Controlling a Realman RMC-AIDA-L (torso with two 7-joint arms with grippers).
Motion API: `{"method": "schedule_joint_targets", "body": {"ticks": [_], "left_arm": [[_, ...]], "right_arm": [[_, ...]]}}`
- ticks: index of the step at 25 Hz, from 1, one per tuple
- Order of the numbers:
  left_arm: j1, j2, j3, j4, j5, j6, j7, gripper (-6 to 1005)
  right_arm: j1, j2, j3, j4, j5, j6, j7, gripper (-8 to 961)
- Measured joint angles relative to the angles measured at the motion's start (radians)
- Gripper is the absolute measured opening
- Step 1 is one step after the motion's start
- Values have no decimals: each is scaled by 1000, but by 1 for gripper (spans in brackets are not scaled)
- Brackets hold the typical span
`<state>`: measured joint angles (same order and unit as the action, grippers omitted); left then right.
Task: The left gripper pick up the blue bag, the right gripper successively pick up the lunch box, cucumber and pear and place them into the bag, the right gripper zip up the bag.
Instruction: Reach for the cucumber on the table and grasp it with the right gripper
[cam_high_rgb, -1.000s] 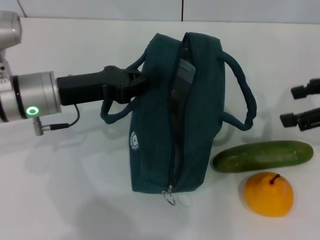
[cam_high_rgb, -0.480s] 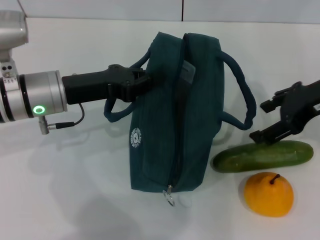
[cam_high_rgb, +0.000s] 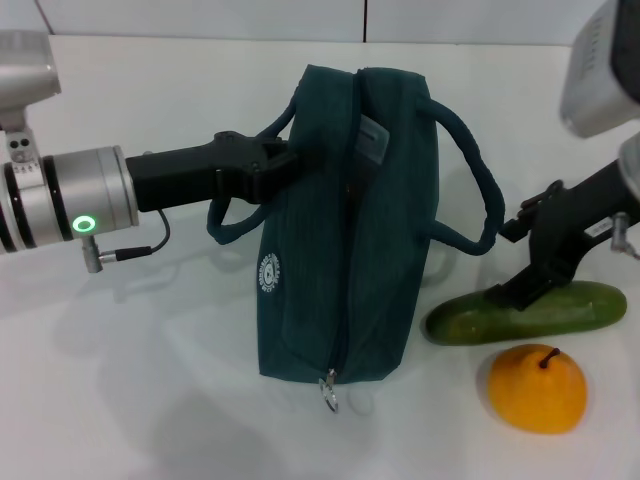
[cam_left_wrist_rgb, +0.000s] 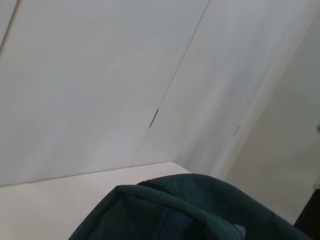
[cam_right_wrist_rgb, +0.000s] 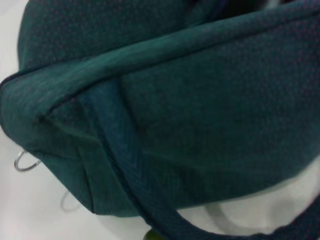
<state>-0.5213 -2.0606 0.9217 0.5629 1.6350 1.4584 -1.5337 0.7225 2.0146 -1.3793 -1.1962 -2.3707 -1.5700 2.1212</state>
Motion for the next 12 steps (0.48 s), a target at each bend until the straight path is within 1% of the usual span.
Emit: {"method": "schedule_joint_targets", "body": {"ticks": [6, 12], "left_arm": [[-2, -5, -1, -7, -1, -19, 9, 39], [-6, -6, -1, -8, -2, -24, 9, 38]], "right_arm": [[14, 6, -104, 6, -12, 44, -1, 868], [41, 10, -167, 10, -4, 41, -1, 854]]}}
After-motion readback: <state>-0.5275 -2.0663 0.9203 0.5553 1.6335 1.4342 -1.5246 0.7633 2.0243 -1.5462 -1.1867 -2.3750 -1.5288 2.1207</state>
